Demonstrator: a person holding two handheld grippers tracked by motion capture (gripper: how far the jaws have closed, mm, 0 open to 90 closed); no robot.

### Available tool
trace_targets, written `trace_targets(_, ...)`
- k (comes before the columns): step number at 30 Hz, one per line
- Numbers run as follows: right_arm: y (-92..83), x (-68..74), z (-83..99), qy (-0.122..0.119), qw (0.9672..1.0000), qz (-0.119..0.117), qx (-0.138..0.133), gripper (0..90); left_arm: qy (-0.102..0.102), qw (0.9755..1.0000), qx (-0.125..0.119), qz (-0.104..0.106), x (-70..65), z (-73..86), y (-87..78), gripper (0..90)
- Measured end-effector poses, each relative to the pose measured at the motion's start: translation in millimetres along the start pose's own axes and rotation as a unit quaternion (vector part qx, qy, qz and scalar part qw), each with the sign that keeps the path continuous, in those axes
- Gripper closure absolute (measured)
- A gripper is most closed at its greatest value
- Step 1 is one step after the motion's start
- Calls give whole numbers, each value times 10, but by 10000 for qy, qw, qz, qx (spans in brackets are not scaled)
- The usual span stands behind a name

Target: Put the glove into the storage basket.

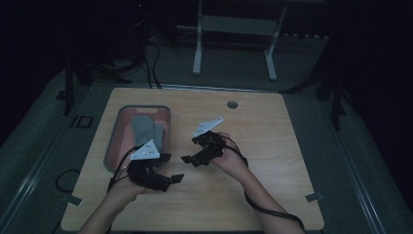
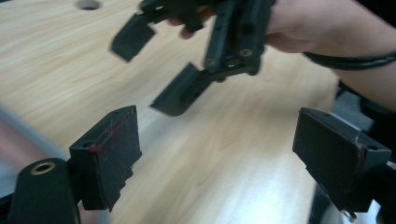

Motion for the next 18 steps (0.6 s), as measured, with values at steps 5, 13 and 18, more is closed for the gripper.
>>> trace_targets(5, -53, -24, 181, 42, 9999, -105, -57, 159, 72, 9998, 59, 196, -105, 56, 135, 154)
trace_targets(13, -71, -64, 450, 58, 9999, -87, -24, 159, 110, 9990, 204, 387, -187, 164, 365, 154)
trace_targets(18, -72, -83, 622, 28, 10000, -80, -30, 157, 220, 9983, 202, 510, -239, 228, 494, 154)
Point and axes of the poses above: each handheld gripper's, and its own axes: y roughly forward along the jaws, z roughly out of its underside, x roughly to its left, the point moved 1 cm from there along y, roughly forward along the jaws
